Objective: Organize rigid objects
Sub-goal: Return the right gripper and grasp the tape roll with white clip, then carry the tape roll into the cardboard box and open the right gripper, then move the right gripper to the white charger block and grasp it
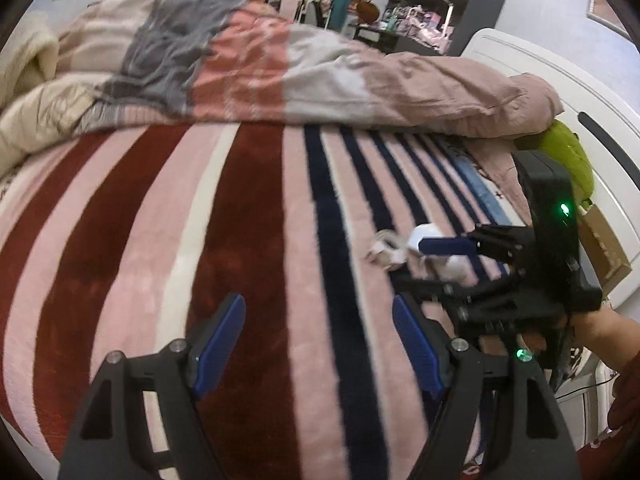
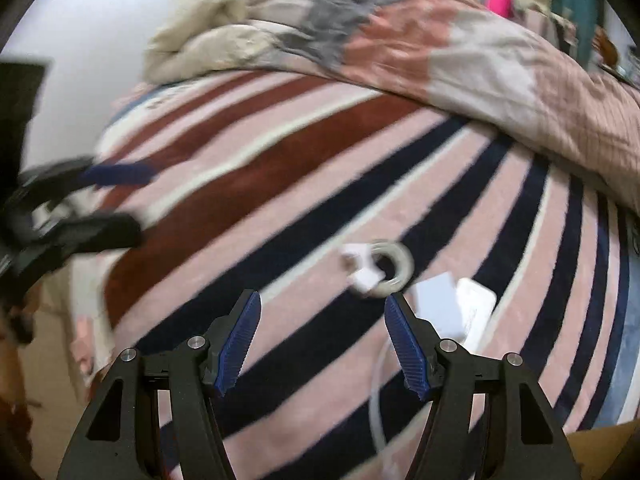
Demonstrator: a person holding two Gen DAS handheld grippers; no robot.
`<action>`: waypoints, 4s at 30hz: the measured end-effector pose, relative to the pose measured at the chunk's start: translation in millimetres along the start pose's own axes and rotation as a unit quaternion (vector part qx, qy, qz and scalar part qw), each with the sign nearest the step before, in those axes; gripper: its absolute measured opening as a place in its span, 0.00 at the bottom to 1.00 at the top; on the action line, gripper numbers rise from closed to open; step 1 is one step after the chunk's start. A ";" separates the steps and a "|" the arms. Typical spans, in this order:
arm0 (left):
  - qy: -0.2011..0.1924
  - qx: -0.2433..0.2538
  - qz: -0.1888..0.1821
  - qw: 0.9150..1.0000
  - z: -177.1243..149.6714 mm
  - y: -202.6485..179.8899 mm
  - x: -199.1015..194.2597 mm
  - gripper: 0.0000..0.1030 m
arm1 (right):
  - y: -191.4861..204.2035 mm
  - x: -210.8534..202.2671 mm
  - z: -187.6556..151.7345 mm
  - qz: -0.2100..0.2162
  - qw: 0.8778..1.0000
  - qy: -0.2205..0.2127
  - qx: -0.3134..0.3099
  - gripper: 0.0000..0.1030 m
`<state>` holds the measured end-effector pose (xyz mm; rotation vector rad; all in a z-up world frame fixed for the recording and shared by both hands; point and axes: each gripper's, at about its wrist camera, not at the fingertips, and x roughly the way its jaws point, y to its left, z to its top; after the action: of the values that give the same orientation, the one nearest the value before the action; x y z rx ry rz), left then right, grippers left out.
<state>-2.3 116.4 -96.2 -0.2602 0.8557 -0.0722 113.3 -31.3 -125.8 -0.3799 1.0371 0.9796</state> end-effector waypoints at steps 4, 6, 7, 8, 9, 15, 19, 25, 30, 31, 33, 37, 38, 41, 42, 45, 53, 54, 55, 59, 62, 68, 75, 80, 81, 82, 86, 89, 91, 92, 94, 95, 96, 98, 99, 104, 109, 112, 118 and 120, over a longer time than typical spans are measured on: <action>0.011 -0.020 -0.005 1.000 -3.8 12.2 14.1 0.71 | -8.0 23.7 2.2 -0.014 1.000 0.006 0.008 0.48; 0.013 -0.022 -0.003 1.000 -4.7 10.6 13.6 0.71 | -6.7 27.9 3.7 -0.032 0.999 0.000 -0.002 0.42; 0.013 -0.021 -0.001 1.000 -4.7 8.3 12.2 0.71 | -7.2 29.0 4.8 -0.035 0.999 -0.001 0.001 0.39; 0.013 -0.019 -0.001 1.000 -4.3 5.9 11.0 0.71 | -9.0 29.0 5.1 -0.035 0.999 -0.001 0.007 0.34; 0.012 -0.016 -0.001 1.000 -3.4 1.9 8.7 0.71 | -9.5 27.4 4.6 -0.030 1.000 -0.002 0.008 0.34; 0.003 -0.006 -0.005 1.000 5.6 -19.2 -9.1 0.71 | 5.5 8.5 -1.3 -0.002 1.000 -0.022 -0.014 0.34; -0.009 0.008 -0.040 0.999 14.7 -50.8 -27.8 0.71 | 28.6 -37.9 -7.9 0.032 0.997 -0.059 -0.047 0.34; -0.023 0.036 -0.098 0.994 34.9 -116.9 -53.8 0.71 | 47.9 -129.3 -25.5 0.051 0.987 -0.133 -0.080 0.34; -0.015 0.083 -0.131 0.988 48.8 -180.1 -58.4 0.55 | 32.0 -184.8 -50.7 0.030 0.981 -0.179 -0.073 0.34; -0.011 0.095 -0.139 0.986 50.5 -193.2 -56.8 0.49 | 25.1 -195.9 -57.2 0.023 0.980 -0.187 -0.068 0.34; -0.003 0.120 -0.150 0.981 56.7 -224.1 -51.2 0.39 | 13.5 -209.4 -66.3 0.005 0.979 -0.195 -0.060 0.34; 0.007 0.167 -0.141 0.976 64.9 -272.8 -36.2 0.31 | -22.2 -233.6 -89.5 -0.026 0.978 -0.203 -0.029 0.34; 0.015 0.178 -0.147 0.973 67.5 -286.6 -29.3 0.31 | -30.2 -237.8 -94.3 -0.030 0.978 -0.203 -0.019 0.34; 0.033 0.204 -0.158 0.966 71.6 -319.4 -10.6 0.31 | -57.0 -250.6 -110.8 -0.047 0.978 -0.202 0.013 0.34; 0.038 0.210 -0.159 0.964 72.6 -327.9 -4.8 0.31 | -64.2 -254.0 -115.8 -0.052 0.978 -0.200 0.022 0.34; 0.058 0.227 -0.163 0.958 74.1 -353.0 14.9 0.31 | -89.0 -258.2 -127.5 -0.065 0.979 -0.184 0.051 0.34; 0.089 0.241 -0.144 0.956 74.4 -360.2 32.3 0.50 | -120.5 -248.0 -136.8 -0.069 0.985 -0.128 0.096 0.34; 0.085 0.238 -0.141 0.957 74.8 -357.7 30.6 0.62 | -122.0 -245.7 -137.1 -0.069 0.985 -0.122 0.100 0.34; 0.078 0.234 -0.139 0.959 76.0 -353.5 27.1 0.67 | -124.2 -243.3 -136.3 -0.069 0.985 -0.117 0.107 0.36; 0.053 0.214 -0.141 0.965 79.3 -327.0 4.2 0.67 | -125.5 -244.7 -134.0 -0.069 0.983 -0.118 0.119 0.63; 0.027 0.199 -0.132 0.971 80.2 -301.3 -16.1 0.70 | -114.0 -248.9 -125.4 -0.079 0.983 -0.128 0.103 0.68; -0.010 0.164 -0.078 0.983 68.7 -230.7 -47.5 0.77 | -63.6 -246.1 -97.8 -0.074 0.985 -0.148 0.042 0.94; -0.033 0.092 -0.019 0.995 40.4 -129.8 -69.3 0.77 | -4.6 -199.8 -46.5 -0.041 0.992 -0.120 0.010 0.94; -0.044 0.042 0.006 0.998 18.0 -56.6 -69.1 0.77 | 34.5 -153.7 -15.9 -0.029 0.994 -0.098 -0.027 0.94; -0.045 0.037 0.010 0.998 14.3 -46.2 -67.1 0.78 | 40.1 -144.8 -12.7 -0.030 0.995 -0.091 -0.032 0.94; -0.045 0.028 0.015 0.998 8.6 -31.5 -62.9 0.78 | 47.2 -128.4 -7.5 -0.036 0.996 -0.077 -0.038 0.94; -0.041 0.014 0.022 0.999 -6.5 -0.9 -46.8 0.78 | 51.1 -77.9 -1.3 -0.060 0.997 -0.031 -0.035 0.94; -0.035 0.010 0.026 0.999 -13.4 11.5 -31.0 0.78 | 33.1 -46.5 -3.2 -0.070 0.998 -0.006 0.001 0.93; -0.031 0.011 0.024 0.999 -15.0 14.9 -19.5 0.78 | 17.7 -32.1 -4.8 -0.090 0.996 0.001 0.020 0.93; -0.030 0.011 0.021 0.999 -15.3 15.5 -15.8 0.78 | 11.2 -28.1 -5.9 -0.101 0.994 0.005 0.027 0.93; -0.028 0.008 0.009 1.000 -16.8 17.4 -7.5 0.78 | -5.9 -20.2 -9.8 -0.121 0.991 0.011 0.050 0.93; -0.027 0.007 0.004 1.000 -16.9 17.1 -5.2 0.78 | -12.9 -16.9 -12.4 -0.123 0.990 0.014 0.061 0.93; -0.025 0.007 0.000 1.000 -17.3 16.7 -2.6 0.78 | -20.5 -14.4 -14.9 -0.123 0.990 0.016 0.071 0.90; -0.021 0.009 0.001 1.000 -17.5 15.3 3.2 0.78 | -30.6 -12.1 -17.8 -0.136 0.988 0.005 0.079 0.81; -0.019 0.011 0.002 1.000 -17.7 15.2 5.0 0.78 | -31.3 -11.7 -17.6 -0.142 0.987 0.001 0.073 0.79; -0.013 0.009 0.003 1.000 -18.3 15.2 9.9 0.78 | -21.4 0.6 -12.0 -0.161 0.987 -0.001 0.013 0.62; -0.010 0.006 0.005 1.000 -19.9 12.5 5.5 0.78 | -7.7 2.3 -11.9 -0.176 0.984 0.004 -0.031 0.24; -0.012 0.009 0.007 1.000 -19.4 8.1 -0.8 0.78 | -4.3 -13.1 -15.4 -0.113 0.994 -0.002 -0.004 0.24; -0.018 0.017 0.007 1.000 -18.2 1.6 -12.4 0.78 | 7.1 -23.0 -19.9 0.049 0.997 0.023 0.053 0.24; -0.016 0.016 0.007 1.000 -19.1 2.4 -11.4 0.78 | 16.1 -16.9 -23.9 0.050 0.997 0.037 0.040 0.24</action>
<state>-24.3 116.9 -100.4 -0.2248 0.8240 -0.0695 84.4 -47.2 -120.4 -0.3028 1.1688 1.0152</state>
